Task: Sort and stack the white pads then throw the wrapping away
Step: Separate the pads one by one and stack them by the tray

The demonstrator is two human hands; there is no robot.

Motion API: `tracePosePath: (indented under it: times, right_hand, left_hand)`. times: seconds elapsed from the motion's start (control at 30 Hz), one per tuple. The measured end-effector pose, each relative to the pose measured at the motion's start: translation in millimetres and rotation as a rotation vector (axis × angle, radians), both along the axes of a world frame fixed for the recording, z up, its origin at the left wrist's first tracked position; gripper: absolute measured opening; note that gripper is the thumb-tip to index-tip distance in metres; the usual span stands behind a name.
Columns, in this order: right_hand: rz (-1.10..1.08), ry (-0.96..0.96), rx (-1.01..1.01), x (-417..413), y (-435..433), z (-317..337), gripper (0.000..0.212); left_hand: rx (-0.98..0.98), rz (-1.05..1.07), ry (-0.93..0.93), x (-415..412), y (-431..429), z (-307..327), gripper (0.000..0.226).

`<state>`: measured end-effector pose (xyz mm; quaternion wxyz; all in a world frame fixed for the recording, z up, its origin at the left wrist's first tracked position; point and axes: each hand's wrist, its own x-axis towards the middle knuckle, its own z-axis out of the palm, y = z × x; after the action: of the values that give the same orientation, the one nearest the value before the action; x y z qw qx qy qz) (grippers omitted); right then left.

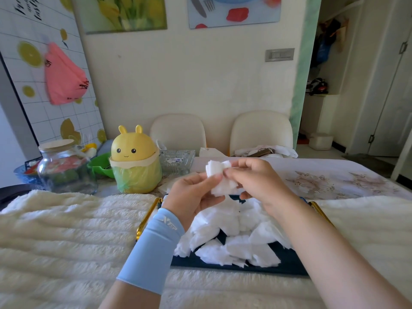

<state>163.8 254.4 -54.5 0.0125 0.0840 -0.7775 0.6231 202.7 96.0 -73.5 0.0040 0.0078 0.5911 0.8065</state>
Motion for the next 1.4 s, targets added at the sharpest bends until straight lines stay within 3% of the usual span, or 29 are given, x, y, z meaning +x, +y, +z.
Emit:
tracePosePath:
  times: [0.07, 0.17, 0.3, 0.43, 0.6, 0.83, 0.97, 1.1, 1.3, 1.4]
  right_hand:
    - [0.073, -0.072, -0.097, -1, 1, -1, 0.029]
    - [0.070, -0.020, -0.101, -2, 3, -4, 0.023]
    - [0.024, 0.310, 0.393, -2, 9, -8, 0.015]
    - [0.359, 0.244, 0.762, 8, 0, -15, 0.028]
    - [0.321, 0.252, 0.864, 1, -8, -27, 0.036]
    - [0.337, 0.154, 0.703, -7, 11, -19, 0.024]
    - [0.180, 0.169, 0.402, -6, 15, -10, 0.017]
    - [0.194, -0.008, -0.010, -1, 16, 0, 0.021]
    - [0.288, -0.214, -0.330, -2, 9, -1, 0.029]
    - [0.279, -0.224, -0.321, -3, 4, -6, 0.028]
  left_hand:
    - [-0.059, 0.031, -0.001, -1, -4, -1, 0.024]
    - [-0.156, 0.108, -0.011, 0, -13, 1, 0.016]
    - [-0.110, 0.334, -0.013, -1, -33, 3, 0.012]
    - [-0.058, 0.368, -0.013, -2, -36, 2, 0.008]
    - [-0.129, 0.368, -0.019, -4, -29, -1, 0.006]
    - [-0.203, 0.417, 0.006, -4, -27, -2, 0.008]
    - [-0.252, 0.493, 0.041, -6, -27, -2, 0.006]
    - [-0.315, 0.574, 0.089, -4, -25, -1, 0.013]
    - [-0.077, 0.384, -0.039, -3, -16, 1, 0.007]
    - [-0.024, 0.214, -0.042, 0, -9, 3, 0.025]
